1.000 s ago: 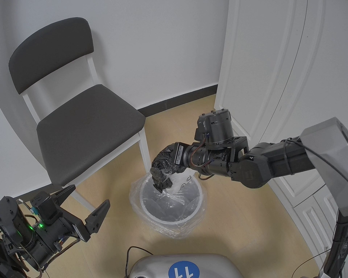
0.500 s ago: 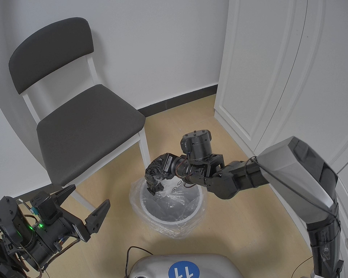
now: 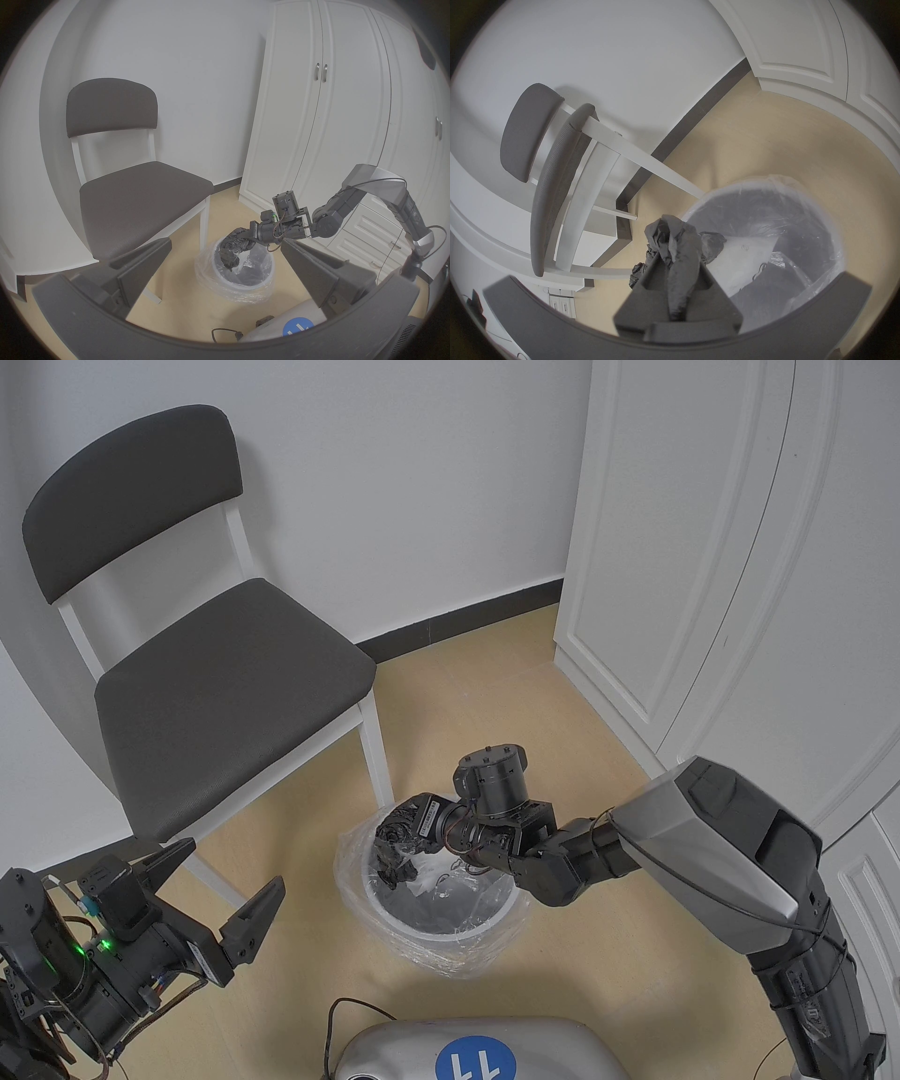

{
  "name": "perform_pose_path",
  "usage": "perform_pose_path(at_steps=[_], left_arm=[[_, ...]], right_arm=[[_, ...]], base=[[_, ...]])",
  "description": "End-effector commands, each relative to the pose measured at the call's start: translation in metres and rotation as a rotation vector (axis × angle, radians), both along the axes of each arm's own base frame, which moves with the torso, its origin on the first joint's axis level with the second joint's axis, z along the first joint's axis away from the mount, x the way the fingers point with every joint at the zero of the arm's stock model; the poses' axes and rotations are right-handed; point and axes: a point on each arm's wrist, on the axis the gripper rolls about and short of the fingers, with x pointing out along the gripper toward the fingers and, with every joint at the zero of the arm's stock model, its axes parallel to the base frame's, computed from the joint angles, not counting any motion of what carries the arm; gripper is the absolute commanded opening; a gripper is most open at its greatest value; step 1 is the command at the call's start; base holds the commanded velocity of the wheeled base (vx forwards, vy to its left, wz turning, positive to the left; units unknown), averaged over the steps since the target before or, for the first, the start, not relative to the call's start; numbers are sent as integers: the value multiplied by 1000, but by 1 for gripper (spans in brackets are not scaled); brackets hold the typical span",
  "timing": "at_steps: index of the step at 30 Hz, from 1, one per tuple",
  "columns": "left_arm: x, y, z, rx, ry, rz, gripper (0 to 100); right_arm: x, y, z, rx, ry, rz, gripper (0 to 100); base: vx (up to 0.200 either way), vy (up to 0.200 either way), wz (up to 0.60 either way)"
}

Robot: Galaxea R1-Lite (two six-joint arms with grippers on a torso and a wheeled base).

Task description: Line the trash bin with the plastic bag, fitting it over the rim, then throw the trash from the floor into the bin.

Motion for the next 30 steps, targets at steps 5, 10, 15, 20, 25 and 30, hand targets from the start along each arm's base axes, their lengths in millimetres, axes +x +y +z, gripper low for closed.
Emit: perform_pose_path(at_steps=[5, 10, 15, 20, 25, 30], left_arm=[[-2, 2, -4, 11, 15, 0, 100], [-2, 1, -5, 14, 20, -3, 100], [-2, 1, -4, 12, 17, -3, 100], [-2, 1, -5, 13, 19, -3, 100], [-2, 1, -4, 11, 18, -3, 100], [-2, 1, -5, 13, 21, -1, 100]], right_arm=[[3, 3, -31, 3, 3, -2, 0], [7, 2, -40, 21, -1, -16, 0], [8, 2, -54, 5, 8, -25, 0], [14, -3, -61, -6, 6, -39, 0], [16, -3, -70, -43, -7, -53, 0], [20, -4, -74, -56, -13, -62, 0]], base=[[0, 0, 0], [0, 0, 0], [0, 0, 0], [0, 0, 0], [0, 0, 0], [0, 0, 0]])
